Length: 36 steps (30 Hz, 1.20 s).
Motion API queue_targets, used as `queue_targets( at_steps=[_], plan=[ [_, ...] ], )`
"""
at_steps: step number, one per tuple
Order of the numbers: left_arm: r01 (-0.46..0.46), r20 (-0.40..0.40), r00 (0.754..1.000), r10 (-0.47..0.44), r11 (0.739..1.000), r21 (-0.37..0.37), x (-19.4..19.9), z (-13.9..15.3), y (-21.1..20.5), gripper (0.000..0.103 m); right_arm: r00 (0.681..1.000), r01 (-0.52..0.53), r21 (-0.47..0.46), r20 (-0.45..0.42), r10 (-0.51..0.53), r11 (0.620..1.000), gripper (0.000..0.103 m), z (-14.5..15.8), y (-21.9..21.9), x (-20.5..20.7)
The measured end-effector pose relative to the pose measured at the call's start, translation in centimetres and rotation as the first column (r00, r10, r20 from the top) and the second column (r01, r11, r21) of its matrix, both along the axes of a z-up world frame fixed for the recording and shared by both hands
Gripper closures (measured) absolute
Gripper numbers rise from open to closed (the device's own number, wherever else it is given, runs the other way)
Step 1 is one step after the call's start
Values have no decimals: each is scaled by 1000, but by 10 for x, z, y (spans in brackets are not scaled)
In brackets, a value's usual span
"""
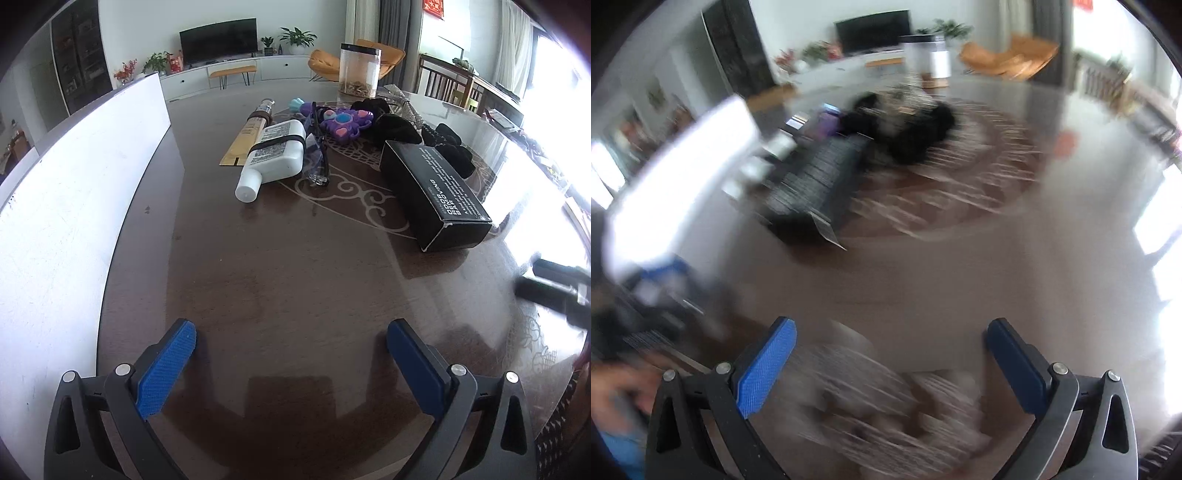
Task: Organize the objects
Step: 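Grasp the black ODOR REMOVING BAR box with the right tool, then grasp the white lotion bottle with the left tool while the right tool holds the black box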
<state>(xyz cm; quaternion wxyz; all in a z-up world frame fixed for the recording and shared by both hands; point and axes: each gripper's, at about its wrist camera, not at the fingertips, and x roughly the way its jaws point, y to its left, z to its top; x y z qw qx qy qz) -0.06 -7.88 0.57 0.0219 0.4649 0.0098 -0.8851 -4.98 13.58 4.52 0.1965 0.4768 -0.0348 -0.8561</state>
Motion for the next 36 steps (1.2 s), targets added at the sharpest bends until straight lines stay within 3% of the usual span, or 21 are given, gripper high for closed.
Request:
queue_targets(
  at_steps=[3,8,10,11,13,19,24,28,30,36],
  plan=[
    [0,0,1000,0,1000,0,-1,0,0,0,999,-42,-11,-31,41,999,0,19,-34,-29],
    [0,0,1000,0,1000,0,-1,-1,0,0,996,-87,99,-21,89,991,2,17,-86,-76],
    [0,0,1000,0,1000,0,-1,-1,0,0,997,-74,140,-7,75,987,27,6,-87,-83],
    [-1,0,1000,1,1000,0,-1,-1,0,0,997,-72,112,-1,73,991,40,2,-80,-80],
    [-1,-1,1000,1,1000,0,-1,-1,0,0,999,-46,73,-13,47,996,41,0,-61,-69],
    [-2,0,1000,2,1000,1,-2,-1,0,0,996,49,146,-76,-38,988,42,-9,-1,-9],
    [-35,29,999,35,999,2,-12,2,-6,0,987,113,214,-134,-85,970,42,-12,23,12],
    [-157,-8,987,158,987,43,-48,26,-34,0,981,118,193,-172,-84,974,42,-13,34,16],
    [-177,-5,984,177,984,12,-75,30,-41,0,980,119,198,-183,-82,973,42,-14,33,16],
    [-123,53,991,122,992,25,-137,17,-45,0,979,108,190,-191,-71,976,41,-14,33,19]
  ],
)
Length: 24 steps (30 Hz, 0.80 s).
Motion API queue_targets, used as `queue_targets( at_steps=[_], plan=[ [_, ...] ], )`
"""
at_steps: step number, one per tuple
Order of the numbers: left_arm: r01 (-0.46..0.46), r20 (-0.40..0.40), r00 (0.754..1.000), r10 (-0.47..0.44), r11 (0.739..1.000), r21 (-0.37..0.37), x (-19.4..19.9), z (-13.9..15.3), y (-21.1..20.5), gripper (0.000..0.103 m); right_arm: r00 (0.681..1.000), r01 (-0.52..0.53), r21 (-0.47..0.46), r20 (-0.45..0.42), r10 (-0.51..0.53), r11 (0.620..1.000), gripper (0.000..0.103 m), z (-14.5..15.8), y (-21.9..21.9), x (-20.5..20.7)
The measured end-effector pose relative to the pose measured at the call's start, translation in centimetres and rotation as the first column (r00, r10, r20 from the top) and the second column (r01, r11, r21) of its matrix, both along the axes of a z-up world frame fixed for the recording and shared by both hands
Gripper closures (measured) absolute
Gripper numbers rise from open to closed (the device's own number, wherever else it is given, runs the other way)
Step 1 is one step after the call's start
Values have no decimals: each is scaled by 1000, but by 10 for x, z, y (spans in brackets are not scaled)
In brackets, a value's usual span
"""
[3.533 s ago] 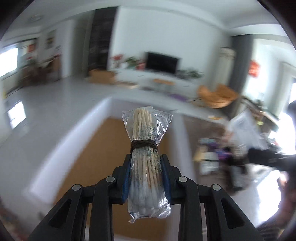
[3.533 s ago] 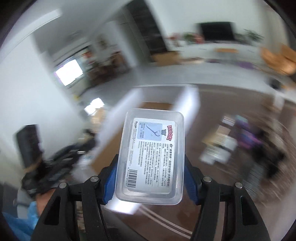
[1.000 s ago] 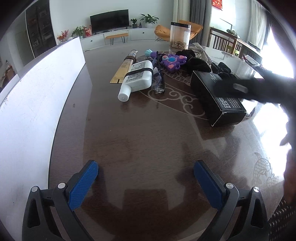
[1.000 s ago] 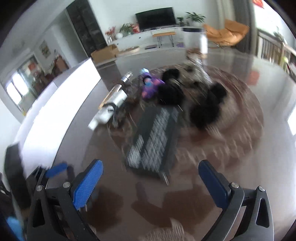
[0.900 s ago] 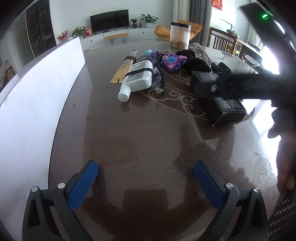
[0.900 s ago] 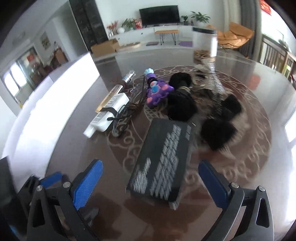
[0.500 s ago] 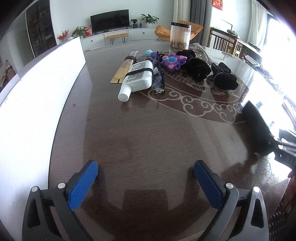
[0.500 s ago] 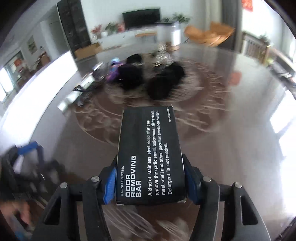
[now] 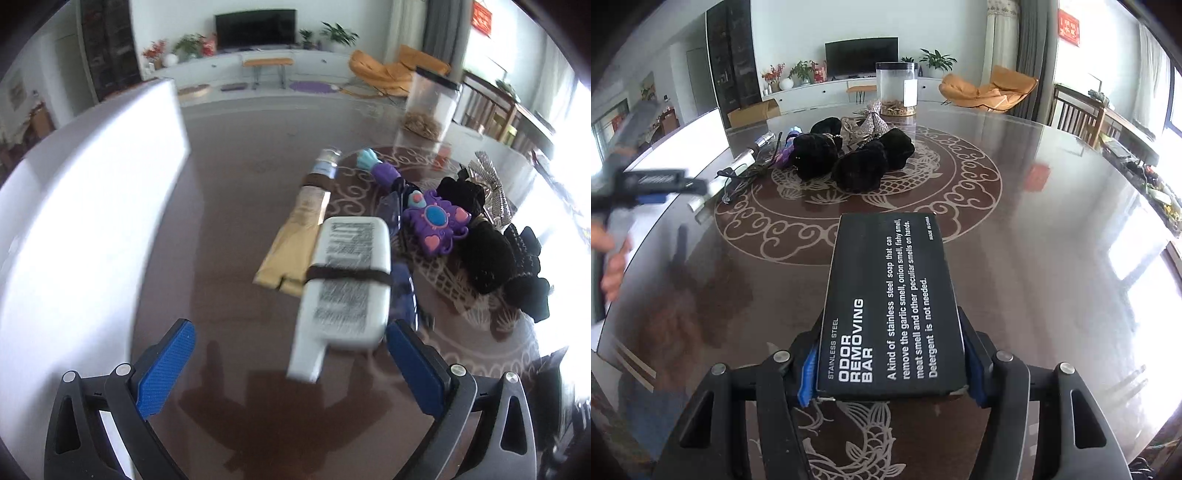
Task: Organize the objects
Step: 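Grasp the white lotion bottle with the left tool while the right tool holds the black box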
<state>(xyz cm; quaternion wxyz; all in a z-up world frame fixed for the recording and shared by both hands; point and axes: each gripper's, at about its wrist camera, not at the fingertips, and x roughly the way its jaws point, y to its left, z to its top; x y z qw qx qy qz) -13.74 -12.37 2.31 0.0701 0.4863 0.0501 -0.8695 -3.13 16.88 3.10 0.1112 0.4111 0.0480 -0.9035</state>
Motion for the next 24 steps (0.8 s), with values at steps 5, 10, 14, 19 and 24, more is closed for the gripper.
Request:
queue_targets(
  at_steps=[5,10,14,19,24],
  plan=[
    [92,30,995,-91,995,-31,-31,-6,22,15,1000,-11,3,-2,11,1000,39,0,-1,1],
    [80,2,997,-80,996,-45,-22,-4,33,50,1000,-19,3,-3,19,1000,36,0,-2,1],
    [36,-17,999,-37,999,-33,27,-2,44,49,1000,-20,3,-4,20,1000,35,0,-2,1],
    [45,-36,998,-46,999,-26,112,-4,75,36,1000,-21,3,-3,21,1000,35,0,-1,1],
    [129,15,992,-129,991,-20,145,-8,93,6,1000,-25,0,9,25,1000,18,-1,-2,2]
  ],
)
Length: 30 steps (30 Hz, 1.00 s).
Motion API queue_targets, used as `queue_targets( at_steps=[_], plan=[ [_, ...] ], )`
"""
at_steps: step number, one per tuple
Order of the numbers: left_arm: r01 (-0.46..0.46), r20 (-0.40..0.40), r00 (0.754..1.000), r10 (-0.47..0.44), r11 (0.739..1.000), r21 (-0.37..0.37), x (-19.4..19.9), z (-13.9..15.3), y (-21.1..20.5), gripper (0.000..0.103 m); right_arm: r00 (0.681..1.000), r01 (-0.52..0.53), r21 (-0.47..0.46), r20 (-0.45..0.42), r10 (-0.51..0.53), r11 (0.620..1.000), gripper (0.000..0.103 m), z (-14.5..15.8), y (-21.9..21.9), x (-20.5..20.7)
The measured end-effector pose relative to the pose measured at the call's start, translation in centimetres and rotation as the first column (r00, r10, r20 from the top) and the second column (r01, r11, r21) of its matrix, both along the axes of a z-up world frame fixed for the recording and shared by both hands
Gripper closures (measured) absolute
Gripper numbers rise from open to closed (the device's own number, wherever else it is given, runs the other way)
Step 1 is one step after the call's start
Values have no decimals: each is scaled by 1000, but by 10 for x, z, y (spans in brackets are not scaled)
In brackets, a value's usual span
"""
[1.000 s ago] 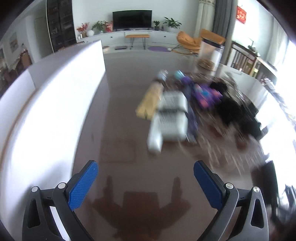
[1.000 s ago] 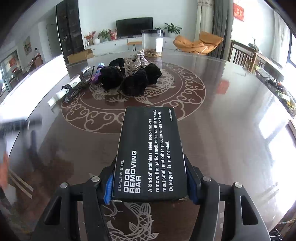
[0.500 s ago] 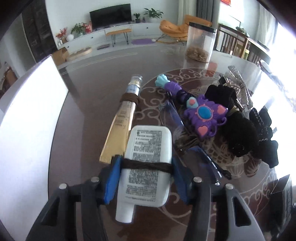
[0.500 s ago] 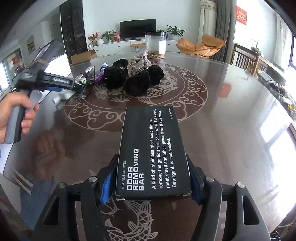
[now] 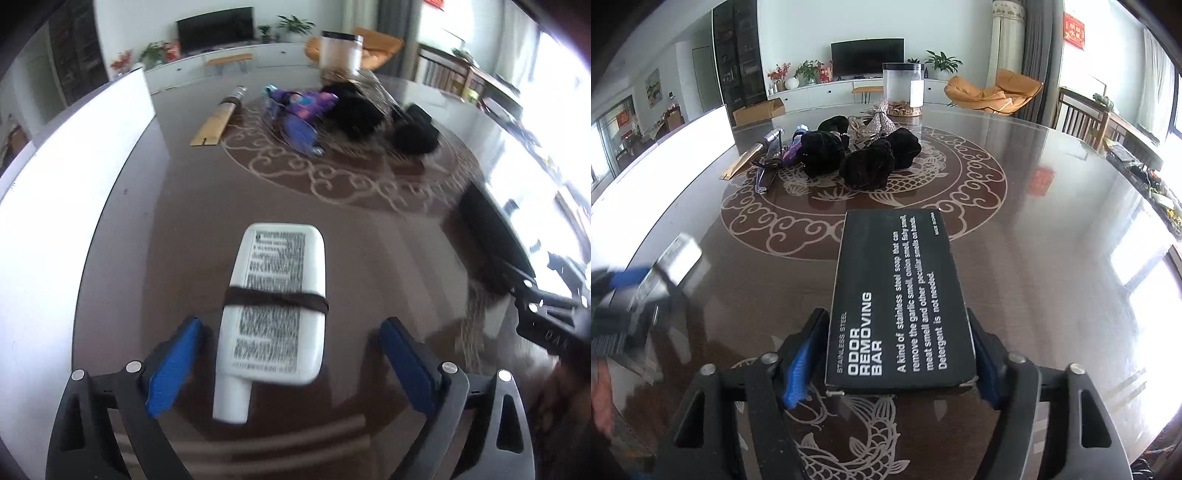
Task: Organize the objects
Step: 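Grasp the white lotion bottle with the left tool while the right tool holds the black box, then carry bottle and black box into the white bin while opening both tools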
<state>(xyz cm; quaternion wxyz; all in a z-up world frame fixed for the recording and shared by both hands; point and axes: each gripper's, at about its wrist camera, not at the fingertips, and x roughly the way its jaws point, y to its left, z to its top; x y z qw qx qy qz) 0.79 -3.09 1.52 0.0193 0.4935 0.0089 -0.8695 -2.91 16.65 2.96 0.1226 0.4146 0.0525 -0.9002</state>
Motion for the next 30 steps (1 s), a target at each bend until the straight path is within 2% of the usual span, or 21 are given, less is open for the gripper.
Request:
queue_targets(
  at_steps=[2,3,6,9,10,11,12,14,18,23,25,27,30],
  plan=[
    [10,9,1000,-10,1000,-22,1,1,-6,6,999,-2,-17,36,2,1000,3,-1,0,0],
    [3,10,1000,-3,1000,-30,0,1,-11,6,999,-1,-23,50,2,1000,1,-1,0,-1],
    [3,42,999,-3,1000,1,0,-5,-22,2,993,8,-56,116,-1,998,1,2,4,-7],
    [63,54,997,-63,998,-6,-8,-4,-15,1,981,9,-81,196,7,997,1,5,4,-19],
    [76,45,996,-75,997,-15,-8,-4,-13,4,975,1,-80,222,17,997,1,6,3,-25],
    [82,24,996,-82,997,-12,-4,-5,-11,30,972,-3,-74,234,20,997,2,6,2,-26],
    [78,-15,997,-78,997,4,-1,0,-10,49,971,-4,-61,237,18,998,12,7,2,-28],
    [82,-23,996,-81,996,30,2,3,-9,50,976,3,1,217,-3,1000,43,12,1,-25],
    [97,-34,995,-93,987,128,24,8,-5,50,963,14,-83,268,9,996,44,14,9,-2],
    [80,-70,995,-66,971,224,54,20,-13,50,941,52,-339,331,67,939,44,23,12,35],
    [69,-118,992,-41,969,238,60,38,-23,50,943,38,-391,318,96,920,44,34,2,41],
    [51,-184,983,-3,965,257,70,69,-41,50,950,3,-431,283,131,902,44,54,-12,43],
    [-1,-305,949,82,966,259,91,125,-81,50,961,-110,-470,176,215,876,44,100,-49,48]
  ],
)
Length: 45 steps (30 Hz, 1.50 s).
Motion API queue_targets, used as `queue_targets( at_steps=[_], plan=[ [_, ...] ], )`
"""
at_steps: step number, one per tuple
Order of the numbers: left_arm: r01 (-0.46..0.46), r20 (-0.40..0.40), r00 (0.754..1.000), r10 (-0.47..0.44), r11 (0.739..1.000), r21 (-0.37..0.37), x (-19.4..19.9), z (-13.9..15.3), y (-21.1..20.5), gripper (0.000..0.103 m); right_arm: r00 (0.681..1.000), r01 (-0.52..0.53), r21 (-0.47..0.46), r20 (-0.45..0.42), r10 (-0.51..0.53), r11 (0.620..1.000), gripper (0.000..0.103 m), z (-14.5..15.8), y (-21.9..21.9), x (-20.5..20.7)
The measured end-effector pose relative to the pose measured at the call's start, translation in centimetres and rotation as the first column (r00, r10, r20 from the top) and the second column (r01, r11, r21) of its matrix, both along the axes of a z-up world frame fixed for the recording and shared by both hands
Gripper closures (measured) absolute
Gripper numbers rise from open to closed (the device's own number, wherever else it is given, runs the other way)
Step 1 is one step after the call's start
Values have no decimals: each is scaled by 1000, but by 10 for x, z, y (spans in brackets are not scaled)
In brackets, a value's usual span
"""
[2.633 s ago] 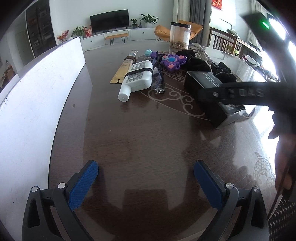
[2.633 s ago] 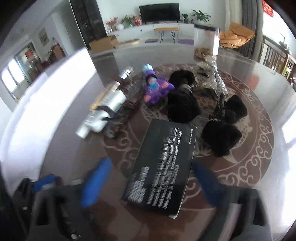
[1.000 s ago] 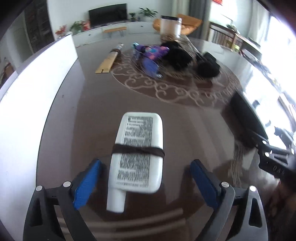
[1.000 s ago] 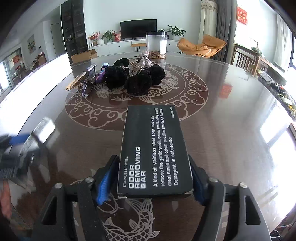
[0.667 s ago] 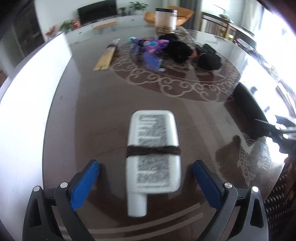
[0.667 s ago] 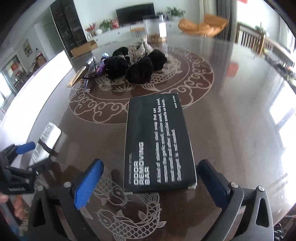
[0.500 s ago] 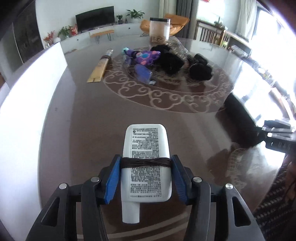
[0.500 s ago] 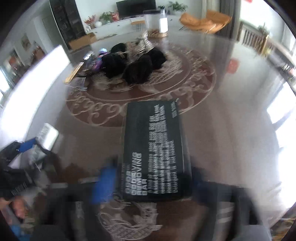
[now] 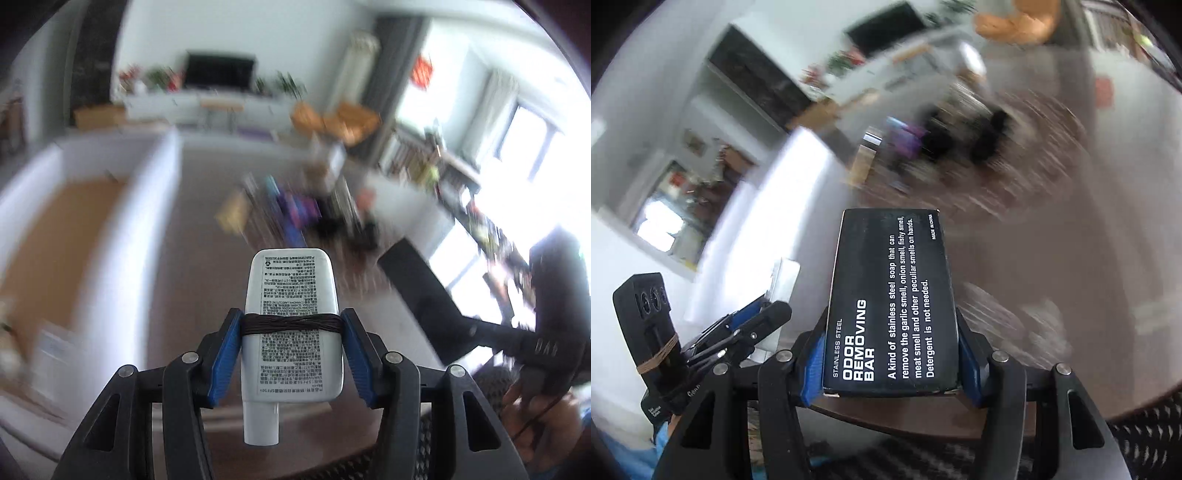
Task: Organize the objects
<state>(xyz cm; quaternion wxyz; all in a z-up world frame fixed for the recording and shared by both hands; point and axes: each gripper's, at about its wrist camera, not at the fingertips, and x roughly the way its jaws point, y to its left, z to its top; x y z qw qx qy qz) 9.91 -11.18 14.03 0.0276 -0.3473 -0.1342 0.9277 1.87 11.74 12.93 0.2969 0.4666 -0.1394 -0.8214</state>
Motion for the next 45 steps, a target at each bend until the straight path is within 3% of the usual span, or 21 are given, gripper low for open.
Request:
queue_targets(
  at_steps=[3,6,9,10,11,12,14,16,18,22,24,25,26,29,32,36,39,41,42,45],
  plan=[
    [-141,-91,986,136,989,-52,21,43,-52,50,984,-132,-35,-122,126,991,44,52,-61,2],
    [-300,-106,951,290,949,-98,36,57,-107,50,948,-259,-32,-198,248,965,44,83,-125,4],
    [-431,-19,900,435,883,-186,37,38,-157,49,907,-349,-11,-255,335,937,43,95,-192,2],
    [-460,31,877,479,857,-232,33,27,-170,43,896,-378,-4,-253,365,926,43,93,-217,-2],
    [-483,76,852,519,832,-273,30,15,-183,31,888,-406,-1,-235,394,914,40,88,-232,-6],
    [-502,111,827,552,812,-298,28,4,-194,27,884,-422,1,-220,412,907,34,83,-243,-4],
    [-531,156,795,587,796,-291,33,-10,-205,27,891,-409,-4,-218,398,913,33,78,-250,-9],
    [-532,145,805,575,808,-254,38,-11,-201,27,900,-377,-25,-245,360,926,29,77,-232,-9],
    [-502,116,835,538,831,-237,38,-8,-183,27,917,-312,-24,-268,294,950,10,72,-203,-12],
    [-328,59,938,343,929,-172,19,9,-111,26,946,-129,73,-289,145,989,8,41,-129,-24],
    [-202,47,977,210,970,-132,4,15,-66,13,959,-16,158,-278,60,987,8,14,-89,-31],
    [-130,51,989,137,985,-112,-6,15,-42,0,964,55,216,-266,4,975,8,-5,-62,-34],
    [-69,56,996,75,993,-92,-11,11,-21,0,965,99,249,-260,-32,964,8,-16,-46,-38],
    [65,115,992,-57,995,-71,-38,-27,42,0,956,236,375,-256,-145,896,8,-57,13,-45],
    [54,167,986,-30,989,-140,-68,-74,72,0,945,307,444,-244,-216,842,8,-84,59,-48],
    [-26,189,980,65,980,-200,-108,-111,84,0,946,322,431,-192,-262,843,8,-92,86,-49],
    [-35,209,974,83,974,-226,-131,-127,90,0,961,271,455,-185,-207,848,8,-93,81,-66],
    [-32,241,966,95,967,-253,-153,-133,99,0,971,231,489,-177,-163,841,8,-103,78,-85],
    [-25,263,960,96,965,-259,-159,-136,102,0,977,207,494,-147,-154,844,3,-107,79,-95],
    [-76,240,961,140,964,-257,-167,-135,105,0,978,202,500,-142,-150,842,0,-107,80,-108]
  ],
)
